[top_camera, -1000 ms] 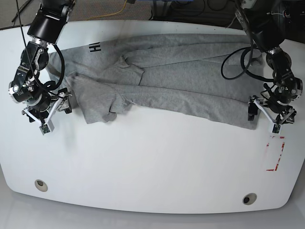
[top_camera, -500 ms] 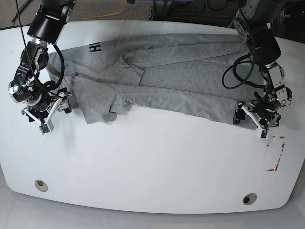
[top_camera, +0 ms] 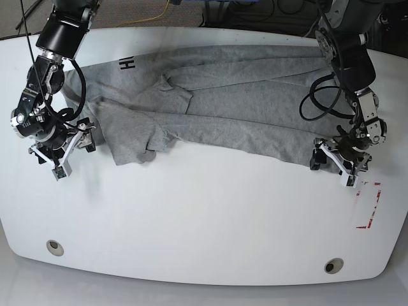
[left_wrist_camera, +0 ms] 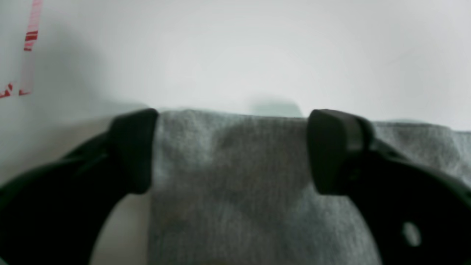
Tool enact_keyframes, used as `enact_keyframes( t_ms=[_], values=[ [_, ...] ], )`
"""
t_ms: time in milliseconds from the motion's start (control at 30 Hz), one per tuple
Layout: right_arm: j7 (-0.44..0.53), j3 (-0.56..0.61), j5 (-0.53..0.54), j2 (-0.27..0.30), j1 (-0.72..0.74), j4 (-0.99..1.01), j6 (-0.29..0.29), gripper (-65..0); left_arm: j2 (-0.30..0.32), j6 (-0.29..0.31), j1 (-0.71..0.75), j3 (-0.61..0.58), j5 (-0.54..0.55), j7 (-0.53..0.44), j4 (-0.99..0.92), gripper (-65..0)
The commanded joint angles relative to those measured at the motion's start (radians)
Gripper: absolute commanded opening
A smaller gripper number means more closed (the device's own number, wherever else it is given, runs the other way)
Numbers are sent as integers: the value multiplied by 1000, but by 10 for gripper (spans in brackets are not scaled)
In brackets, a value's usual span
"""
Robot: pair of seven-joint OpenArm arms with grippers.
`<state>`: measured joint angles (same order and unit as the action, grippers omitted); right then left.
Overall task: Layout the t-shirt on the table in an organized manner, then fold the t-shirt properly
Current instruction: 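Lay the folded hem down and open both grippers, then pinch the folded shirt edge with the left gripper and drag it toward the collar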
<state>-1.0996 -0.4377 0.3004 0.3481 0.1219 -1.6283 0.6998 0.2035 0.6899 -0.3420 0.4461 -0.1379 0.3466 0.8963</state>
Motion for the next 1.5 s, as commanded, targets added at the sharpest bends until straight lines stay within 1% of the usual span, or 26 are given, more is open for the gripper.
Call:
enact_keyframes(
  t_ms=[0, 33, 167, 233, 267, 433, 633, 833, 900, 1167, 1467],
  values=[
    [20, -5, 10, 18, 20, -16, -2, -173, 4, 8, -15, 0, -1, 13, 8, -261],
    [20, -5, 10, 18, 20, -16, -2, -173, 4, 8, -15, 0, -1, 13, 8, -324],
    [20, -5, 9, 16, 20, -16, -2, -173, 4, 8, -15, 0, -1, 13, 10, -524],
    [20, -5, 9, 16, 20, -16, -2, -173, 4, 8, -15, 1, -1, 13, 10, -618],
    [20, -5, 9, 16, 20, -16, -2, -173, 4, 8, -15, 1, -1, 13, 10, -650],
    [20, -5, 6, 16, 20, -16, -2, -173, 4, 8, -13, 4, 1, 13, 17, -650],
    [20, -5, 3, 16, 20, -16, -2, -173, 1, 8, 19, 21, 5, 18, 149, -650],
    [20, -5, 3, 16, 20, -16, -2, -173, -69, 8, 93, 50, 4, 21, 360, -650],
    [20, -5, 3, 16, 20, -16, -2, -173, -78, 8, 119, 50, 4, 22, 412, -650],
    [20, -3, 1, 15, 20, -14, -2, -173, -108, 8, 222, 49, 4, 122, 613, -650],
    [20, -3, 1, 13, 20, -14, -2, -173, -111, 8, 346, 50, 4, 193, 798, -650]
  ],
)
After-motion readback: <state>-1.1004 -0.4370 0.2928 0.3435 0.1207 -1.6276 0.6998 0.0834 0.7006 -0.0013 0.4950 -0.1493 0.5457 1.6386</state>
